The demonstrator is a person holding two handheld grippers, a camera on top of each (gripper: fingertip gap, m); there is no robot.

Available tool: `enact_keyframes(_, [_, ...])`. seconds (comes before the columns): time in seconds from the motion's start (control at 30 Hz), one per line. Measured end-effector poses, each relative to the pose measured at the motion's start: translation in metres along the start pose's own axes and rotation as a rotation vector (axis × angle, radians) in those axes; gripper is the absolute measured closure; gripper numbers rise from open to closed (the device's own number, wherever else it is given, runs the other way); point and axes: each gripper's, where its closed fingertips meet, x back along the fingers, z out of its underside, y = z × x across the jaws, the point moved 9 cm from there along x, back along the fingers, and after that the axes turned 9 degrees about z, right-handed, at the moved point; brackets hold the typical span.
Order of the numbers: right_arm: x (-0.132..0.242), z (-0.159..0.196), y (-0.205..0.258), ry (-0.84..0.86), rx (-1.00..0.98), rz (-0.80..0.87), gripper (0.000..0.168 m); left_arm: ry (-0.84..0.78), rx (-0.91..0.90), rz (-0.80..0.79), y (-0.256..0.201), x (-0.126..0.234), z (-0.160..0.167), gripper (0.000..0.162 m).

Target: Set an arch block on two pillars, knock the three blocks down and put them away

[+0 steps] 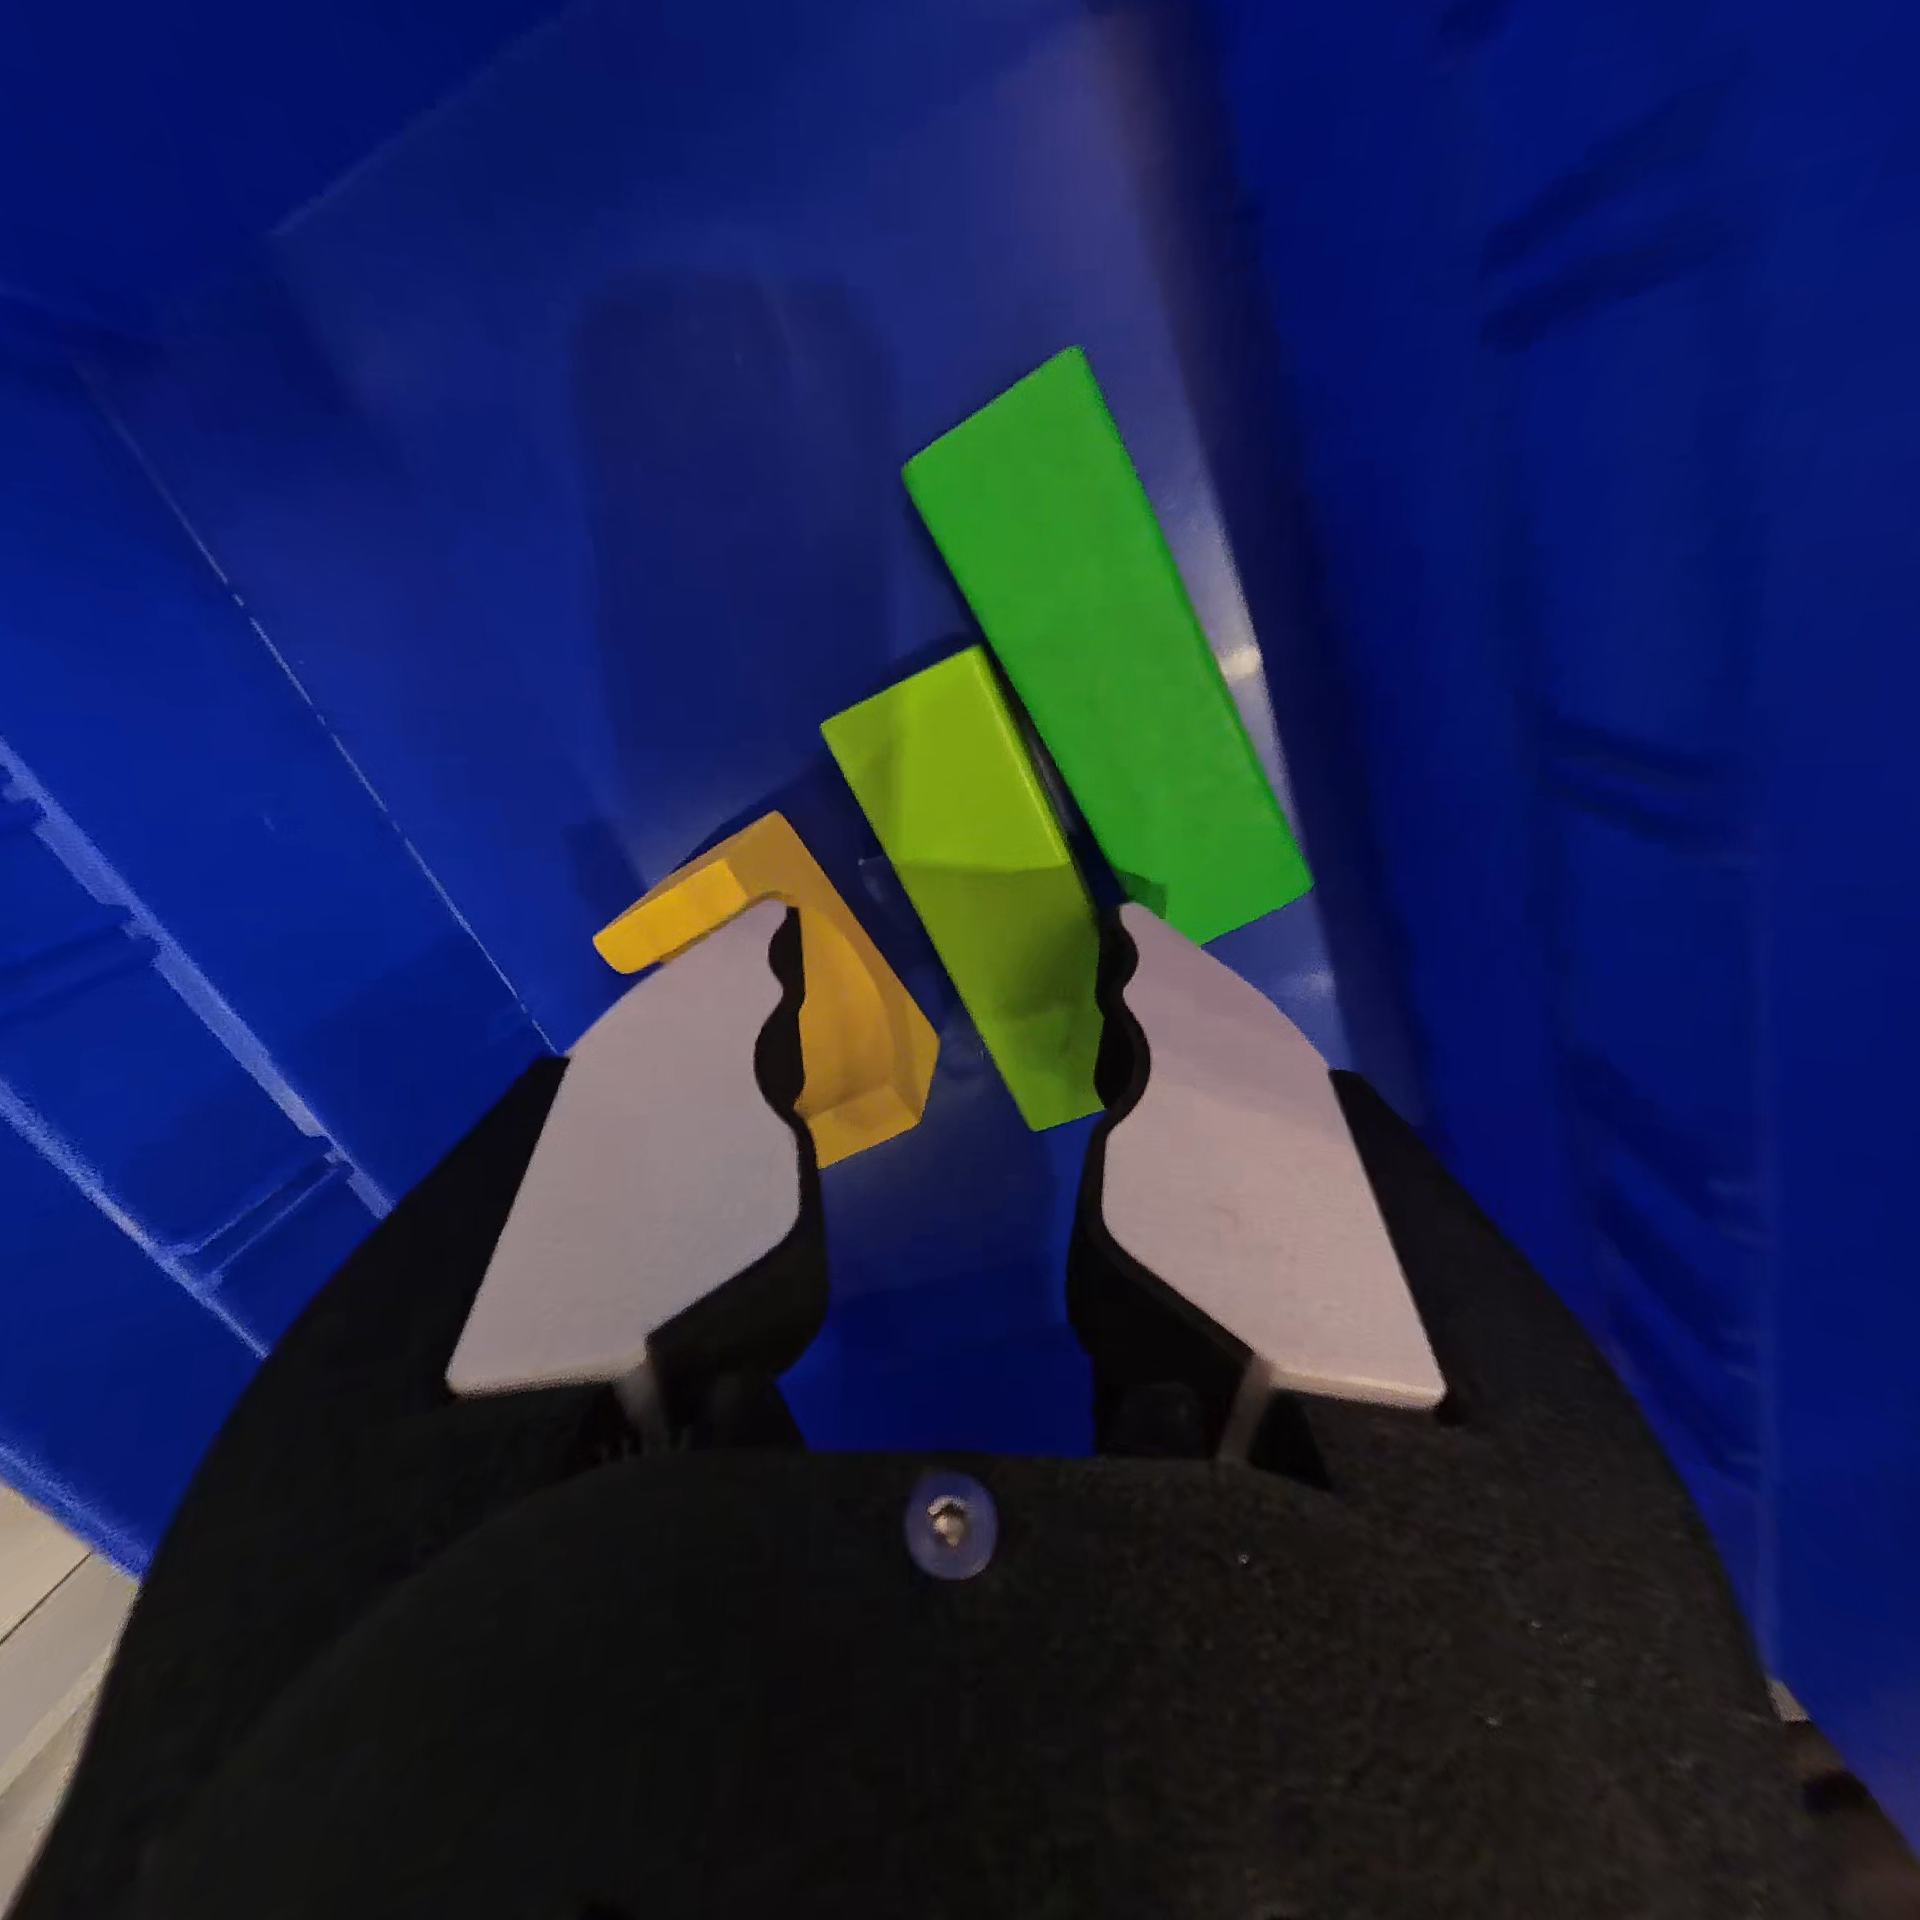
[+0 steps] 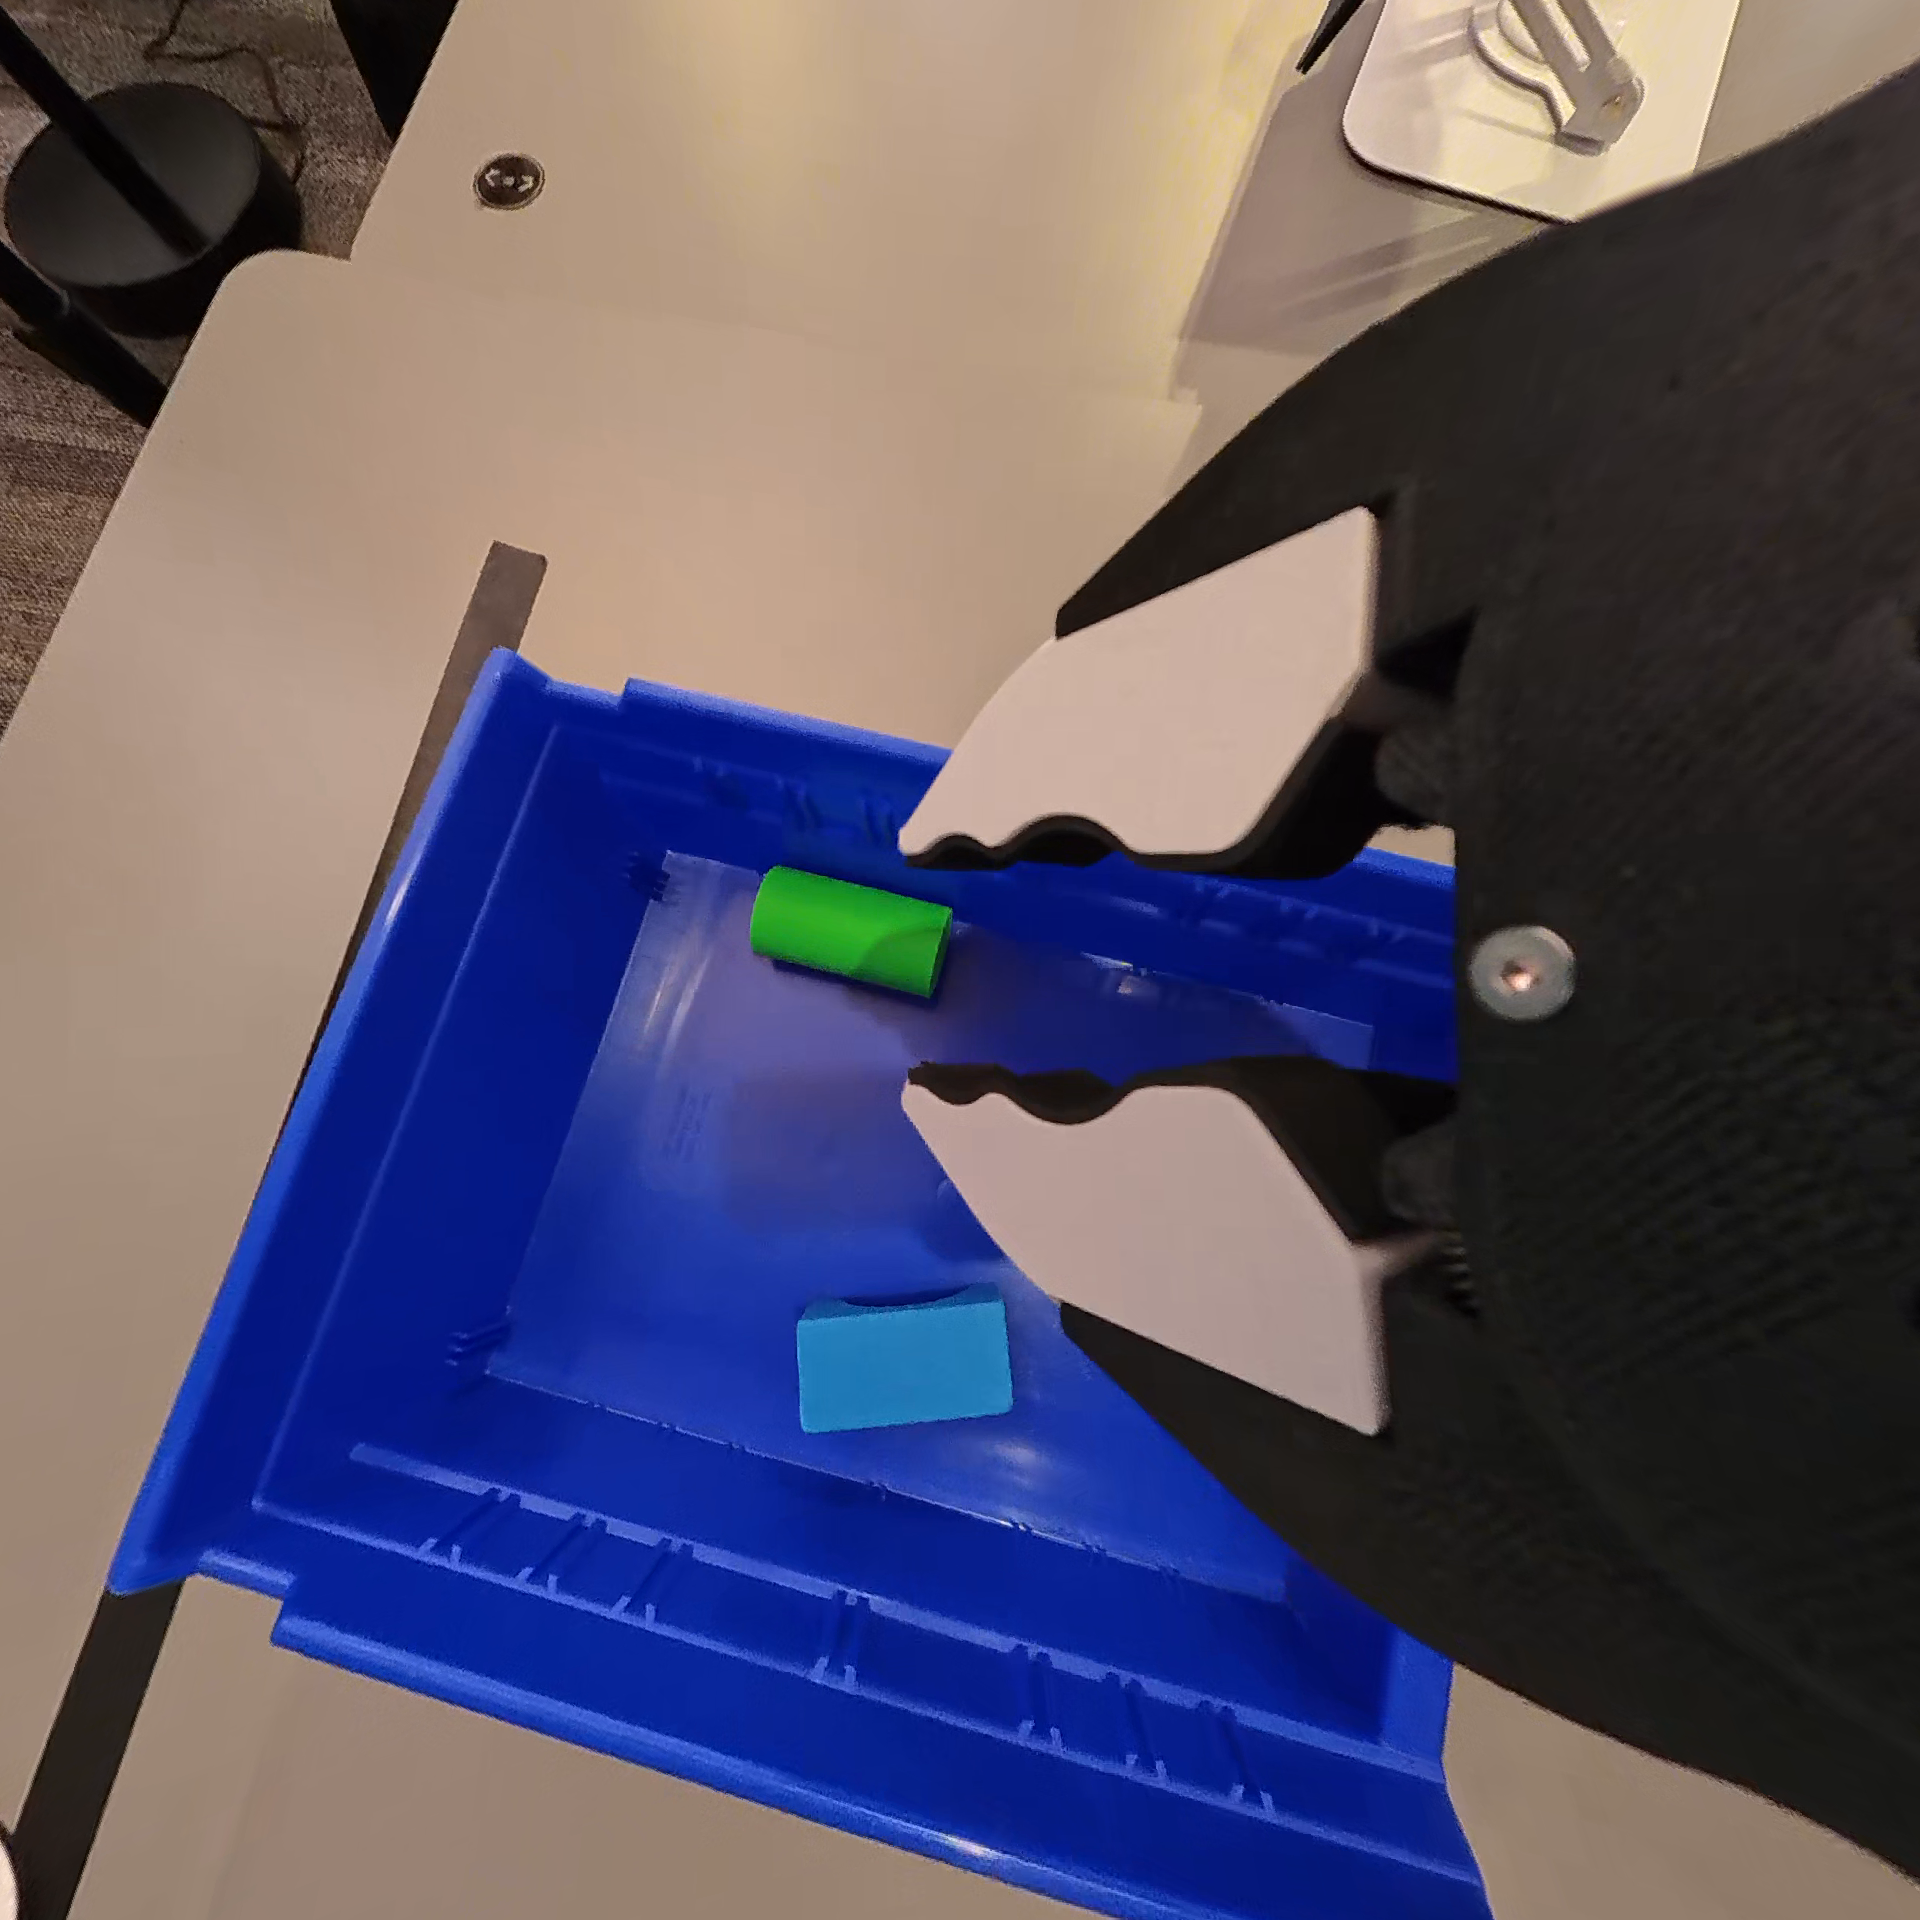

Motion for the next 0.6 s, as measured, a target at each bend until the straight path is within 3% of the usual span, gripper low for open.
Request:
enact_keyframes(0.1, [0.0,-0.001,0.004,-0.001,0.016,-0.004,0.13,0.084,-0.005,-0.028,0.001,-0.008,0.004,0.106])
enact_keyframes(0.23, [-0.001,-0.002,0.007,0.004,0.04,-0.004,0.131,0.12,-0.067,-0.109,-0.001,-0.01,0.003,0.127])
enact_keyframes(0.33, [-0.001,-0.003,0.008,0.002,0.049,0.008,0.131,0.12,-0.071,-0.087,0.002,-0.008,0.001,0.128])
enact_keyframes(0.47, [-0.001,-0.003,0.007,-0.004,0.048,0.009,0.131,0.013,-0.044,0.022,0.006,0.011,0.0,0.129])
enact_keyframes(0.6, [0.0,-0.004,0.006,-0.007,0.051,0.024,0.13,-0.242,-0.084,0.092,-0.001,0.062,0.003,0.129])
